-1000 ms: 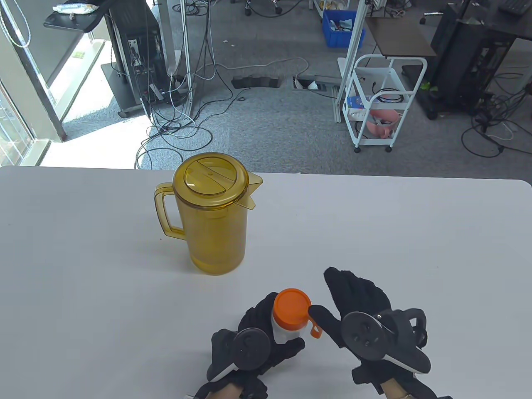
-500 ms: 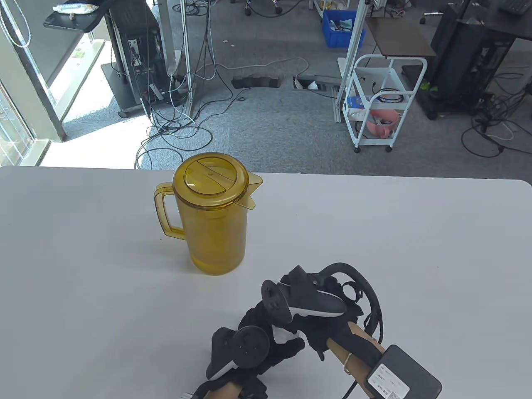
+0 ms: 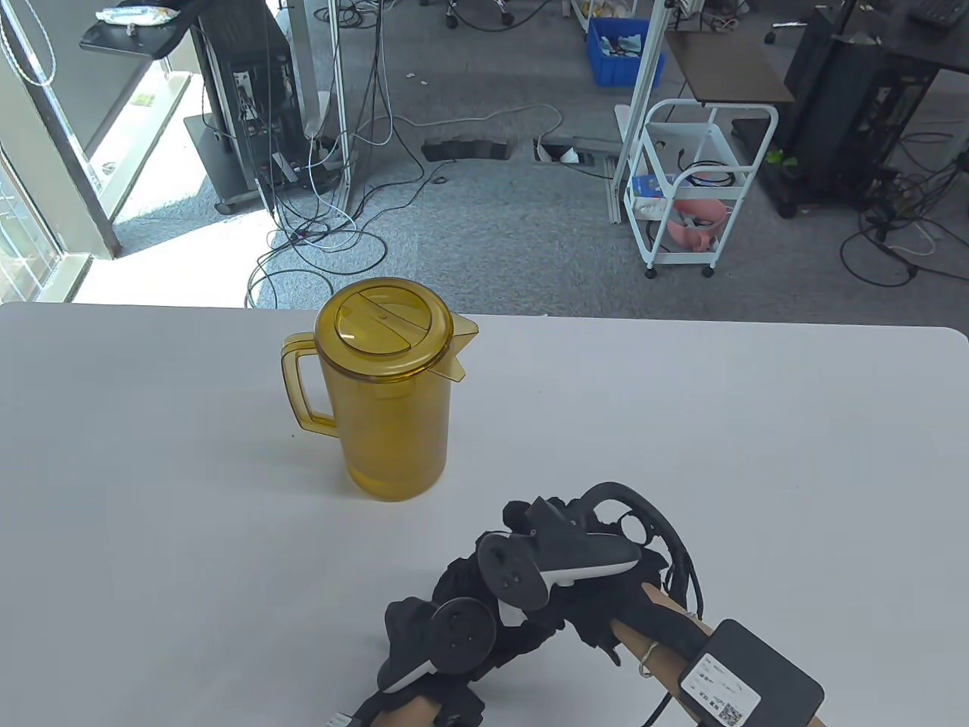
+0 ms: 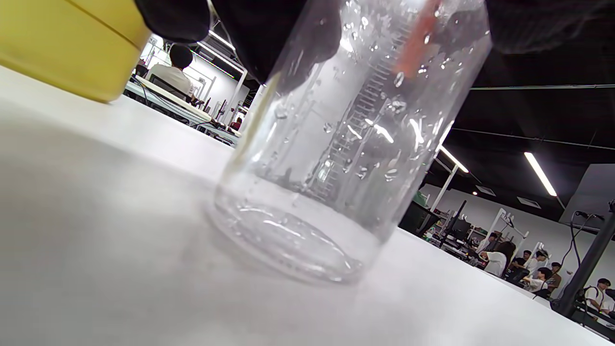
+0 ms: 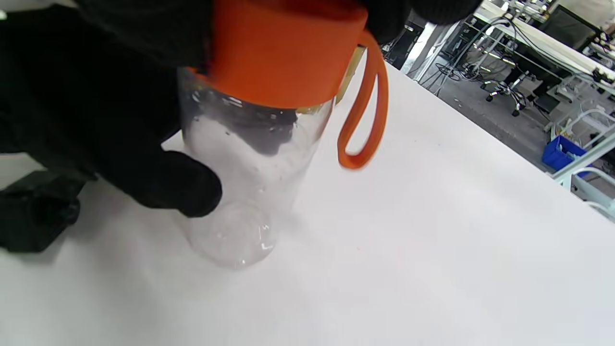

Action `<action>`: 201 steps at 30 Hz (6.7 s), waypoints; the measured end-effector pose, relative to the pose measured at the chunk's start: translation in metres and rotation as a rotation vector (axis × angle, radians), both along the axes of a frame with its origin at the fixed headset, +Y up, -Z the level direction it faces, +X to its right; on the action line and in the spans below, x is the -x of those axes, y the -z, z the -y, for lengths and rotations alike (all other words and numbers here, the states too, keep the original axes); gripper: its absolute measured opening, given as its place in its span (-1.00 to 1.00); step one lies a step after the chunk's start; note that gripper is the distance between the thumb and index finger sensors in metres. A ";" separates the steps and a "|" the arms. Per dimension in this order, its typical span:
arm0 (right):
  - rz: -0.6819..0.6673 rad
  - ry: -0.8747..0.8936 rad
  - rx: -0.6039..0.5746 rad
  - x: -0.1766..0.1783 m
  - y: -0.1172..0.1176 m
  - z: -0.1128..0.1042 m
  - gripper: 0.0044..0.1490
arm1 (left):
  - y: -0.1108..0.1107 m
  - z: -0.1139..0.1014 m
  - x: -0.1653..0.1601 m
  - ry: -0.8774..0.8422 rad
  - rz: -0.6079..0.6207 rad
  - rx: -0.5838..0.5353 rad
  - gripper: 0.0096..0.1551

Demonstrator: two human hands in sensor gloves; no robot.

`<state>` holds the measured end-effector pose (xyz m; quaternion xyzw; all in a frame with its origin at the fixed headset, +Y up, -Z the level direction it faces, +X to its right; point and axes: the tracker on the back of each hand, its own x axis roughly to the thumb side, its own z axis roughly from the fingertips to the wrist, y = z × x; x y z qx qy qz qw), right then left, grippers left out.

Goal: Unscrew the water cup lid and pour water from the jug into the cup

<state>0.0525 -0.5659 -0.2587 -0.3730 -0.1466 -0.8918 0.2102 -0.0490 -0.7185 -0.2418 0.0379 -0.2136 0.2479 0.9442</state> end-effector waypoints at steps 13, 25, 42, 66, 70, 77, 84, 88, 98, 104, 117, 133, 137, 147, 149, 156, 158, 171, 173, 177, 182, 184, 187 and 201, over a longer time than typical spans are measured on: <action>0.152 0.026 -0.277 0.000 0.005 -0.031 0.16 | -0.001 0.003 0.000 -0.025 -0.005 0.057 0.40; 0.227 -0.096 -0.005 0.015 0.015 -0.018 0.13 | 0.000 0.004 0.001 -0.017 -0.012 0.100 0.41; -0.430 -0.331 -0.383 -0.002 -0.025 -0.005 0.26 | 0.000 0.006 -0.001 0.019 -0.008 0.132 0.40; 0.423 -0.059 0.190 0.012 0.045 -0.020 0.14 | 0.001 0.008 -0.004 0.055 0.001 0.157 0.41; 0.261 -0.098 0.202 0.019 0.035 -0.022 0.11 | 0.002 0.009 -0.004 0.058 0.004 0.163 0.41; -0.033 -0.313 0.030 0.029 0.007 -0.017 0.15 | 0.002 0.009 -0.004 0.063 0.007 0.171 0.40; 0.173 -0.125 -0.072 0.017 0.011 -0.043 0.22 | 0.002 0.009 -0.004 0.073 0.004 0.169 0.40; 0.446 -0.061 -0.058 0.002 0.022 -0.044 0.19 | 0.003 0.009 -0.004 0.075 0.005 0.171 0.40; 0.408 -0.098 0.022 0.010 0.029 -0.027 0.14 | 0.003 0.010 -0.004 0.081 0.007 0.178 0.40; 0.232 -0.155 0.067 0.024 0.023 -0.029 0.11 | 0.003 0.011 -0.004 0.085 0.011 0.185 0.40; 0.255 -0.082 -0.007 0.016 0.020 -0.036 0.23 | 0.003 0.012 -0.004 0.095 0.015 0.201 0.40; 0.266 -0.117 0.176 0.014 0.041 -0.031 0.05 | 0.004 0.013 -0.005 0.105 0.021 0.221 0.40; 0.230 -0.153 0.155 0.020 0.040 -0.028 0.07 | 0.005 0.013 -0.005 0.107 0.023 0.222 0.40; 0.202 -0.092 0.178 0.006 0.040 -0.028 0.12 | 0.005 0.014 -0.005 0.112 0.025 0.229 0.40; 0.222 -0.084 0.216 0.005 0.039 -0.024 0.11 | 0.005 0.014 -0.005 0.112 0.025 0.231 0.40; 0.067 -0.327 0.032 0.025 0.018 -0.012 0.17 | 0.006 0.014 -0.006 0.118 0.028 0.235 0.39; 0.026 -0.365 -0.013 0.029 0.012 -0.008 0.19 | 0.006 0.015 -0.006 0.118 0.028 0.236 0.39; 0.077 0.033 0.005 -0.028 0.023 -0.032 0.23 | 0.006 0.015 -0.006 0.120 0.026 0.241 0.40; 0.121 0.155 0.012 -0.047 0.028 -0.034 0.23 | 0.006 0.015 -0.006 0.120 0.025 0.241 0.39; 0.202 0.504 0.025 -0.094 0.041 -0.021 0.22 | 0.006 0.016 -0.006 0.120 0.025 0.241 0.39; 0.413 1.059 -0.029 -0.159 0.052 0.035 0.23 | 0.006 0.016 -0.006 0.120 0.025 0.242 0.39; 0.545 1.257 -0.015 -0.179 0.054 0.064 0.22 | 0.006 0.016 -0.006 0.121 0.024 0.244 0.39; 0.740 1.432 0.045 -0.197 0.055 0.102 0.21 | 0.006 0.016 -0.006 0.122 0.024 0.246 0.39; 0.846 0.994 -0.034 -0.192 0.085 0.157 0.22 | 0.006 0.017 -0.006 0.122 0.024 0.246 0.39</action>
